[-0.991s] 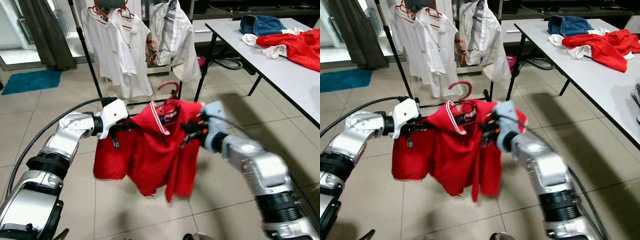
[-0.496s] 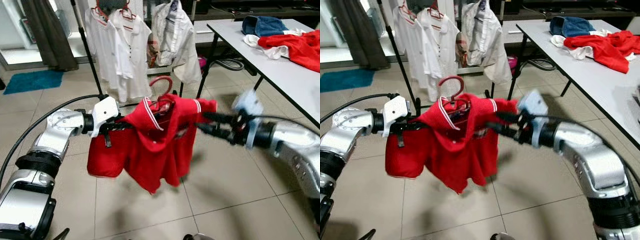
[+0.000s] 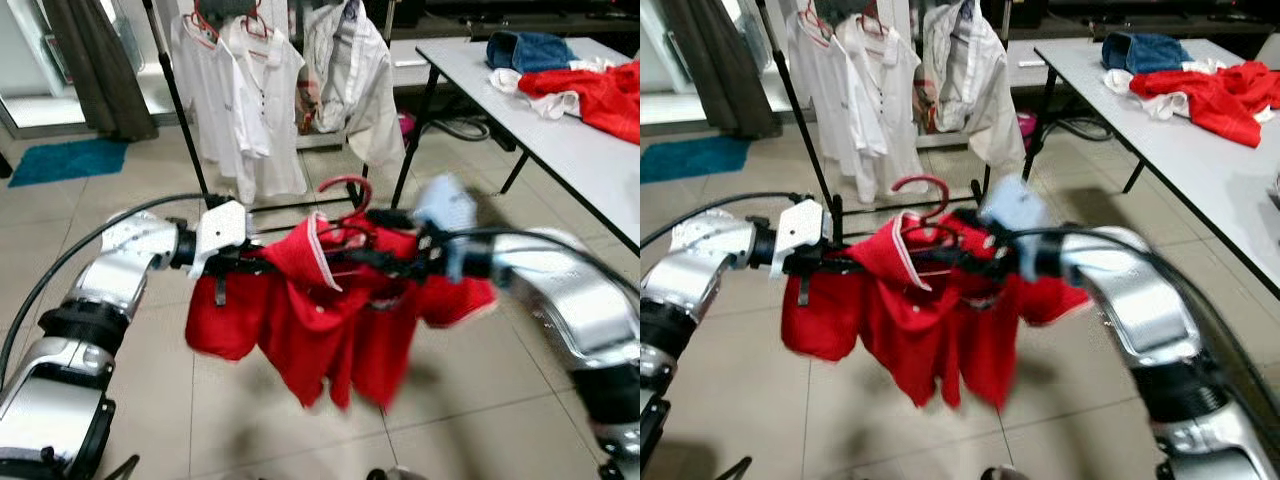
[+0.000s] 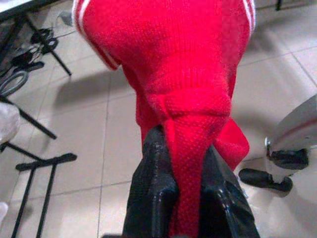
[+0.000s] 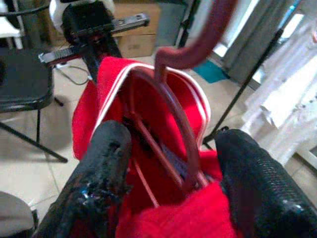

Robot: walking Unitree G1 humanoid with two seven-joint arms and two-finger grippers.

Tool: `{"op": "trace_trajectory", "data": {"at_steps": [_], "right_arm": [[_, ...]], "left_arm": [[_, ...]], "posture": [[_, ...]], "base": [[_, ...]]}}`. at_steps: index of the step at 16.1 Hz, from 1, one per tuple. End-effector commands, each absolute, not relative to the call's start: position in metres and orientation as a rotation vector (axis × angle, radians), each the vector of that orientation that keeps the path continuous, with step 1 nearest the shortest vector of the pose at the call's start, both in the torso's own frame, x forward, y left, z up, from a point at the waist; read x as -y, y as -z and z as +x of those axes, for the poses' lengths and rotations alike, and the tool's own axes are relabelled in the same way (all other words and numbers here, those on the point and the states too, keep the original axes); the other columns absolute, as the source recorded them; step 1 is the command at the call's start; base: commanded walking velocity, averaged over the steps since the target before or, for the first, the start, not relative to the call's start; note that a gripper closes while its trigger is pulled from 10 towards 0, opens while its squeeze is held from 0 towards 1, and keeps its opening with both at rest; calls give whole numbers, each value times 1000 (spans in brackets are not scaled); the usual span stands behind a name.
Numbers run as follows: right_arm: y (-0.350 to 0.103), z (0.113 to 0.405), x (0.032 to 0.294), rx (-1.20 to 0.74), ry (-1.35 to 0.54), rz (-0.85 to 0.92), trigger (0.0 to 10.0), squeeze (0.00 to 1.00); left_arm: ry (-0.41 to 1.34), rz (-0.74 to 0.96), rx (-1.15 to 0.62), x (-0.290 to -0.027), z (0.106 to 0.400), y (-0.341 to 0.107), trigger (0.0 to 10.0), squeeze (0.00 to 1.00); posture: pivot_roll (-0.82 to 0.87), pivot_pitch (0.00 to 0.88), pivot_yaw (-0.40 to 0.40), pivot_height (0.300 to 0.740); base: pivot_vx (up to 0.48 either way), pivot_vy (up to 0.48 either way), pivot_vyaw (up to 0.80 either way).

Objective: Hang hanger

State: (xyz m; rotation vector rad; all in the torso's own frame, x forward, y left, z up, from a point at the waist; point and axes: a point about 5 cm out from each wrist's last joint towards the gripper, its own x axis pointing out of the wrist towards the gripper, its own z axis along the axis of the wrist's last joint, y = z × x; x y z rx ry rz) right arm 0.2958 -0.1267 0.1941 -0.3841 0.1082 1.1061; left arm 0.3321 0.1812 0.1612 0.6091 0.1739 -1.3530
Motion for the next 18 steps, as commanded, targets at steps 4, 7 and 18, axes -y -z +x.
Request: {"op": "trace_trajectory", "data": {"at_steps": [4, 7, 18], "right_arm": [[-189, 296, 115, -134, -1203, -406, 0, 0], [-185, 290, 114, -176, -1292, -436, 0, 0], [-180, 285, 110, -212, -1351, -431, 0, 0]], "left_arm": [[1381, 616, -116, -178, 331, -173, 0, 0], [1360, 615, -128, -184, 331, -174, 0, 0], [1295, 634, -117, -190, 338, -180, 0, 0]], "posture": [[-84, 0, -24, 740], [-84, 0, -27, 740], [-88, 0, -26, 740]], "base": [[0, 0, 0], [0, 0, 0], [0, 0, 0]]}}
